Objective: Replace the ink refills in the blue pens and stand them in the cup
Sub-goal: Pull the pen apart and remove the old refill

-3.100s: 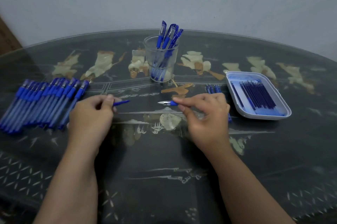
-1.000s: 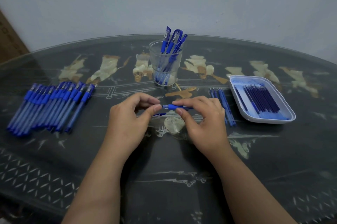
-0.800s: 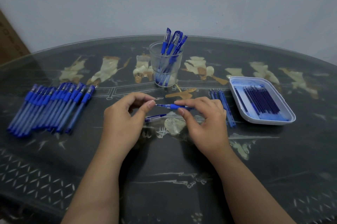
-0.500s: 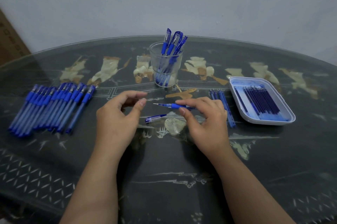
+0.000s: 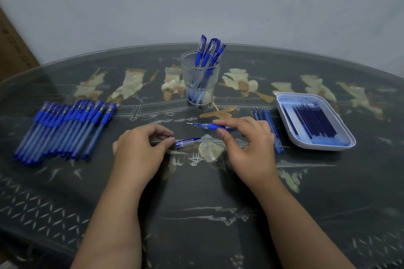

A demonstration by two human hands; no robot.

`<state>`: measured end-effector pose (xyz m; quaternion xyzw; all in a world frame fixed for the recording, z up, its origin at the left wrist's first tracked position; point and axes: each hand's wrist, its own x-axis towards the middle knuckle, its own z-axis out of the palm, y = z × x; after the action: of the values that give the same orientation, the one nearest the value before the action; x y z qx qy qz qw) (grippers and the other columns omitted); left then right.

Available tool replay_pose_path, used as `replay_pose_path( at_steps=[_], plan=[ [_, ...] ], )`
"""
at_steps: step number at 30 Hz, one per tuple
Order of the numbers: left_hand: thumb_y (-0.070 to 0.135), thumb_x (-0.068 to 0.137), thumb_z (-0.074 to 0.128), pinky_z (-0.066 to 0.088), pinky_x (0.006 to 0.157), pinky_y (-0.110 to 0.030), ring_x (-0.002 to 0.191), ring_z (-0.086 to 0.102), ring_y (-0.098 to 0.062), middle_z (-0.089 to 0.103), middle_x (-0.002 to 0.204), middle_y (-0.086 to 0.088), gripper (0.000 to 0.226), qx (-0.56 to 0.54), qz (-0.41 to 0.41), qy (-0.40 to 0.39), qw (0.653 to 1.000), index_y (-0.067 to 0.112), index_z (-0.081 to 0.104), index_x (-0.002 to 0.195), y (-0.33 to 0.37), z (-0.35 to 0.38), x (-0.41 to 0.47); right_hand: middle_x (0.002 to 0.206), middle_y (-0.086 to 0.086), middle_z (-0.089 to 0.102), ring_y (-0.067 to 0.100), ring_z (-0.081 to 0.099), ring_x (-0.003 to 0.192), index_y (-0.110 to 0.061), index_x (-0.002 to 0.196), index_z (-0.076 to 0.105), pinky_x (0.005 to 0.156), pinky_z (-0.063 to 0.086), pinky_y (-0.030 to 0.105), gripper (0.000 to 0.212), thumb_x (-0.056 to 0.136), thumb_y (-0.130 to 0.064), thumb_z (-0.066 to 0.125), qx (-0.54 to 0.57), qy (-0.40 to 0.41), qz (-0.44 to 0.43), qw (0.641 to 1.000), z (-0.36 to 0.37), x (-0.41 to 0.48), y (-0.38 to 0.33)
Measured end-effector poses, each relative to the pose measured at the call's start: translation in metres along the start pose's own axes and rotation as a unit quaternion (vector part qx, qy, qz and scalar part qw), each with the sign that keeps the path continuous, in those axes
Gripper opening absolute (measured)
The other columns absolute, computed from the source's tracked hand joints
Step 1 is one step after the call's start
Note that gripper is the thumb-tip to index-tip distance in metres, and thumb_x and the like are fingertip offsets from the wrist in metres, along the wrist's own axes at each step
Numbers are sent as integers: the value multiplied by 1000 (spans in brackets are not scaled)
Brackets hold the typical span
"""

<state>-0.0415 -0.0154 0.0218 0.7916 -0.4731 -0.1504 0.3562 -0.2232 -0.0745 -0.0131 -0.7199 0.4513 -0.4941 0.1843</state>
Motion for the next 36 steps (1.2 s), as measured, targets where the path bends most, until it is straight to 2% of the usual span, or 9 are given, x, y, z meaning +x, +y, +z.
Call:
replay_pose_path(
  at_steps=[8, 12, 14, 17, 21, 23, 26, 30, 36],
  plan=[
    [23, 78, 79, 44, 99, -40, 88, 62, 3, 69, 75, 22, 15, -31, 11, -1, 999, 34, 69, 81, -4, 4, 3, 94, -27, 63, 8, 51, 96, -50, 99, 66, 91, 39, 47, 20, 85, -52, 53, -7, -6, 7, 1000, -1, 0, -1],
    [17, 79, 78, 43, 85, -15, 83, 60, 13, 71, 77, 19, 17, -42, 21, -8, 999, 31, 70, 85, -5, 6, 4, 94, -37, 58, -3, 46, 98, -55, 103, 63, 88, 27, 32, 22, 86, -55, 50, -34, -11, 10, 999, -2, 0, -2],
    [15, 79, 77, 36, 74, -1, 81, 60, 13, 71, 78, 19, 18, -42, 21, -12, 999, 30, 71, 86, -6, 6, 4, 94, -39, 58, -3, 46, 100, -55, 102, 65, 89, 22, 31, 19, 87, -52, 54, -47, -10, 15, 999, -2, -1, -4],
    [12, 80, 76, 35, 68, 4, 78, 58, 17, 70, 78, 19, 20, -41, 21, -17, 999, 30, 71, 88, -8, 7, 5, 92, -41, 59, -1, 49, 101, -54, 101, 65, 97, 20, 35, 17, 88, -47, 57, -55, 8, 20, 998, -4, -1, -6],
    [8, 84, 72, 39, 74, 0, 80, 58, 16, 69, 83, 20, 25, -53, 24, -11, 998, 31, 69, 93, -9, 8, 6, 90, -31, 64, -1, 52, 99, -49, 102, 67, 105, 23, 56, 17, 86, -45, 60, -58, 31, 21, 998, -7, 0, -11],
    [9, 87, 68, 45, 86, -14, 84, 59, 13, 68, 88, 21, 25, -74, 43, 33, 996, 32, 67, 97, -7, 6, 5, 92, -27, 64, 3, 54, 99, -46, 99, 69, 99, 31, 55, 17, 84, -44, 62, -58, 56, 8, 997, -10, 2, -16],
    [17, 84, 73, 45, 87, -21, 89, 61, 8, 70, 89, 17, 18, -176, 87, 60, 979, 29, 68, 96, 5, -1, -3, 87, -18, 66, 8, 59, 90, -40, 95, 70, 89, 45, 49, 14, 82, -38, 67, 0, 63, 5, 998, -17, 8, -25],
    [20, 59, 82, 57, 80, -25, 88, 70, -14, 74, 94, 0, 38, -345, 97, -104, 928, 14, 70, 94, 24, 1, -19, 80, -4, 74, 9, 68, 79, -22, 90, 76, 73, 51, 17, 11, 81, -17, 77, 198, 3, 152, 968, -28, 13, -47],
    [8, 59, 83, 58, 73, -24, 78, 72, -19, 74, 87, -4, 36, -345, 101, -161, 919, 11, 70, 92, 27, 10, -19, 82, 3, 75, 8, 70, 76, -15, 92, 74, 68, 52, 15, 13, 79, -14, 77, 291, -32, 238, 926, -30, 9, -54]
  ],
)
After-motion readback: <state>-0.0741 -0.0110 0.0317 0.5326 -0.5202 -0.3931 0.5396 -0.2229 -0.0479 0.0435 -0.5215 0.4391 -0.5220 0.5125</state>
